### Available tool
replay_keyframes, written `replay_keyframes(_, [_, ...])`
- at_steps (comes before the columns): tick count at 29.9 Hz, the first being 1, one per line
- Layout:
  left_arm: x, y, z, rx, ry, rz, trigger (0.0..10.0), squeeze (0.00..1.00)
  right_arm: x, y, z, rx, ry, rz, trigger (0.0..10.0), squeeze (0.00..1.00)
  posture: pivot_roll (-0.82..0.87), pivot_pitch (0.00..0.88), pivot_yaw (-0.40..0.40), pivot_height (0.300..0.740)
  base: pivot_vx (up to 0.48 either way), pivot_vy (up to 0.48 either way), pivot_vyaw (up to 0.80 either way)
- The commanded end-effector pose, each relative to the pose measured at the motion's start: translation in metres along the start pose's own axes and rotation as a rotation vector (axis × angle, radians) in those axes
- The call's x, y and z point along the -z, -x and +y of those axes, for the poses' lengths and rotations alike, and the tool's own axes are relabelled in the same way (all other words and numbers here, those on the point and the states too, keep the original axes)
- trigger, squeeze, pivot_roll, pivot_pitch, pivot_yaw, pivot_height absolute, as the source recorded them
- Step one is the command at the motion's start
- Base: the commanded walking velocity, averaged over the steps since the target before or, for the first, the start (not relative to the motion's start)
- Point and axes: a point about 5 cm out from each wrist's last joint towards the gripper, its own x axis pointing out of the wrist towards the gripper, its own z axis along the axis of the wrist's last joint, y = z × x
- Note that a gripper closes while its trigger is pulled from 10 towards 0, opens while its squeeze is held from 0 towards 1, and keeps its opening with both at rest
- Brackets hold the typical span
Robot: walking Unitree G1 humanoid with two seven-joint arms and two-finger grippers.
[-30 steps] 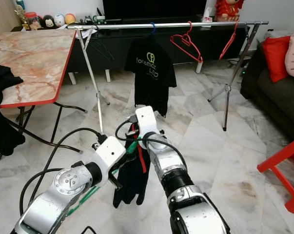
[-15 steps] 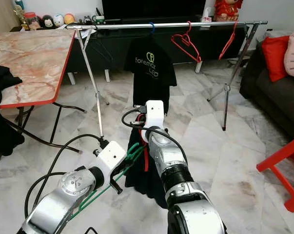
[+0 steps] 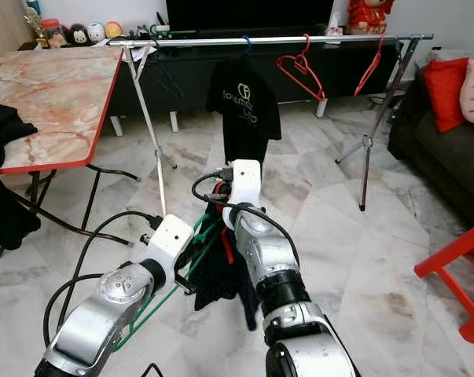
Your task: Hang hanger
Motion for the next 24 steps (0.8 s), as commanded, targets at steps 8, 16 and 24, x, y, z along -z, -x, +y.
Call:
replay_keyframes(8, [-0.001, 0.0, -0.023, 0.182, -0.022, -0.019, 10.0, 0.0, -0.011, 0.006, 0.03, -0.183, 0.089, -0.014, 10.0, 0.0, -0.01, 0.0, -0.03, 0.74, 0.0, 0.0, 0.0])
replay_keyframes(16, [0.003, -0.006, 0.0, -0.008, 0.008, 0.033, 10.0, 0.0, -0.02, 0.01, 0.024, -0.128, 0.076, -0.045, 10.0, 0.0, -0.02, 0.0, -0.028, 0.74, 0.0, 0.0, 0.0])
replay_keyframes(24, [0.014, -0.004, 0.022, -0.172, 0.041, 0.087, 10.0, 0.0, -0.022, 0.013, 0.01, -0.05, 0.036, -0.045, 10.0, 0.0, -0.02, 0.0, -0.023, 0.74, 0.0, 0.0, 0.0])
